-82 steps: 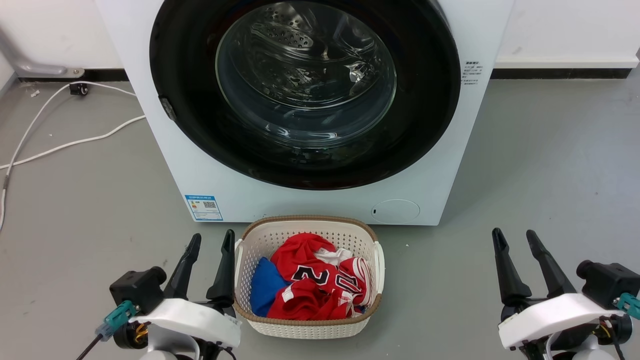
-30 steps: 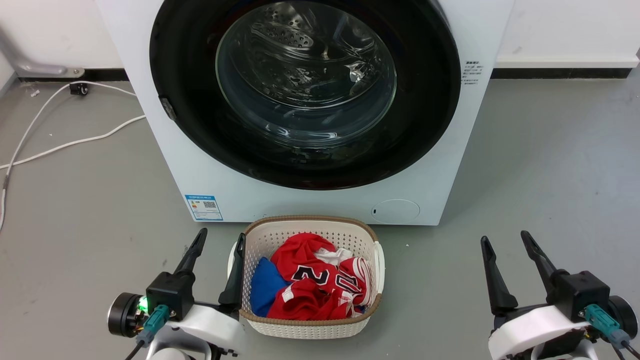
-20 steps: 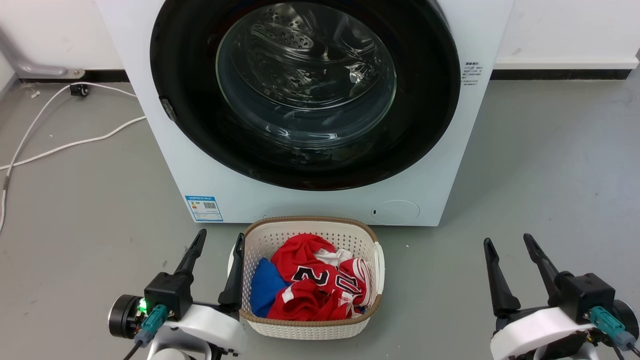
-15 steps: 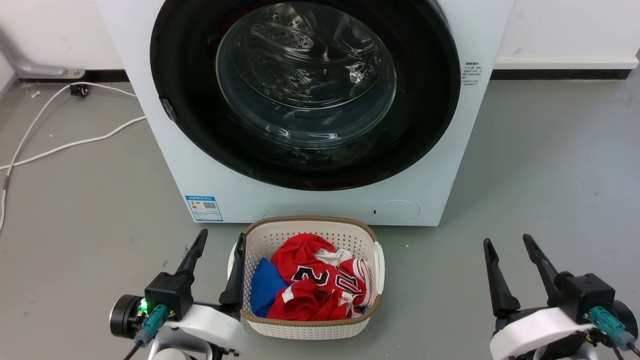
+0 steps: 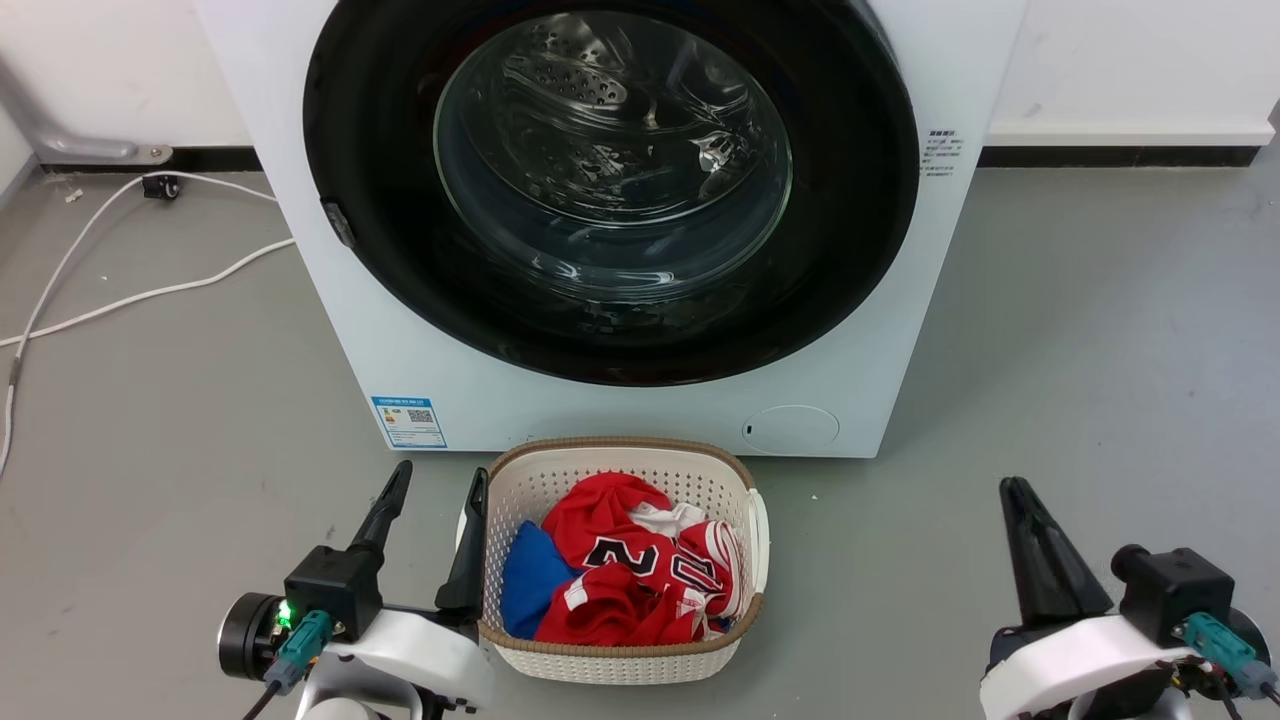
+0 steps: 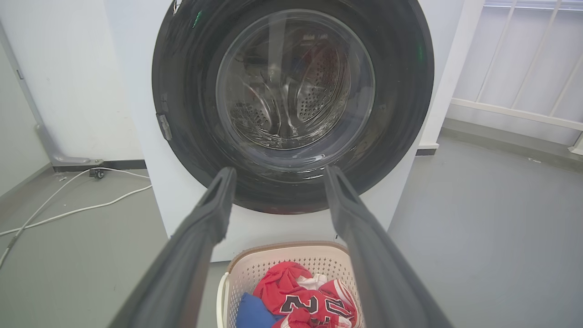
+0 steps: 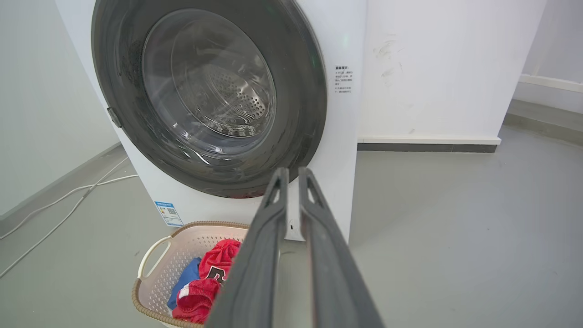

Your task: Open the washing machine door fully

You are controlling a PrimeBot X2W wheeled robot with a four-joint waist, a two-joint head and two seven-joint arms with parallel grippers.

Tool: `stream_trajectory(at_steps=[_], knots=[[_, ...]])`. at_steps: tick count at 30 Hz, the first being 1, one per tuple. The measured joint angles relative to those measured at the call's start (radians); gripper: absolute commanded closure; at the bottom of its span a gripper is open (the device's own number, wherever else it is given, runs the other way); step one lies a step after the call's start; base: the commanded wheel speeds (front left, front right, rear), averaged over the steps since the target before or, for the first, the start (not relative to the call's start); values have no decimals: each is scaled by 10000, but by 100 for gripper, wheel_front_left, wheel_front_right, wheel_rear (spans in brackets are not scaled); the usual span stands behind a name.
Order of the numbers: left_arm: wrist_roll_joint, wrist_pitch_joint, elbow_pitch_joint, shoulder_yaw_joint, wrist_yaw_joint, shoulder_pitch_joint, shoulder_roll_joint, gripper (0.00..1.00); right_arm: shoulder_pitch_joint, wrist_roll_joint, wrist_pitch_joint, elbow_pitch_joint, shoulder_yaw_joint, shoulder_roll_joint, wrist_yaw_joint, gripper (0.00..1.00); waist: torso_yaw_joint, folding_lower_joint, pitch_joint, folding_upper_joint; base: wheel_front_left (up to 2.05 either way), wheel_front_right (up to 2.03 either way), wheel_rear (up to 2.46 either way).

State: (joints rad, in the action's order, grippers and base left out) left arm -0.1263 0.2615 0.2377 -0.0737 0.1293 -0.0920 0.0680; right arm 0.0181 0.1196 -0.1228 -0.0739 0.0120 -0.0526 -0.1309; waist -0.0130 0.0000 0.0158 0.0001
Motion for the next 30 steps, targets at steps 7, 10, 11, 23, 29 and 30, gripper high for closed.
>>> stream_trajectory(at_steps=[7,10,11,23,29,30], knots=[[-115,0,-4,35,0,1,-23,0,-26,3572,207,-242,-174,0,2,100,10,0,28,0,0,0,0],[-176,0,0,79,2,1,-35,0,-152,6232,479,-382,-203,2,2,100,37,0,16,0,0,0,0],[-176,0,0,94,2,1,-38,0,-196,7166,546,-399,-238,4,2,100,51,0,9,0,0,0,0],[-173,2,-199,230,13,-92,-105,0,-1319,16466,1544,-466,-1183,-259,4,100,175,0,-350,0,0,0,0],[-167,2,-387,303,13,-377,-134,0,-2547,17325,2059,-1072,-1402,-1678,4,100,176,0,-780,0,0,0,0],[-157,2,-431,305,13,-423,-136,0,-2816,17488,2155,-1246,-1425,-1956,4,100,168,1,-858,0,0,0,0]])
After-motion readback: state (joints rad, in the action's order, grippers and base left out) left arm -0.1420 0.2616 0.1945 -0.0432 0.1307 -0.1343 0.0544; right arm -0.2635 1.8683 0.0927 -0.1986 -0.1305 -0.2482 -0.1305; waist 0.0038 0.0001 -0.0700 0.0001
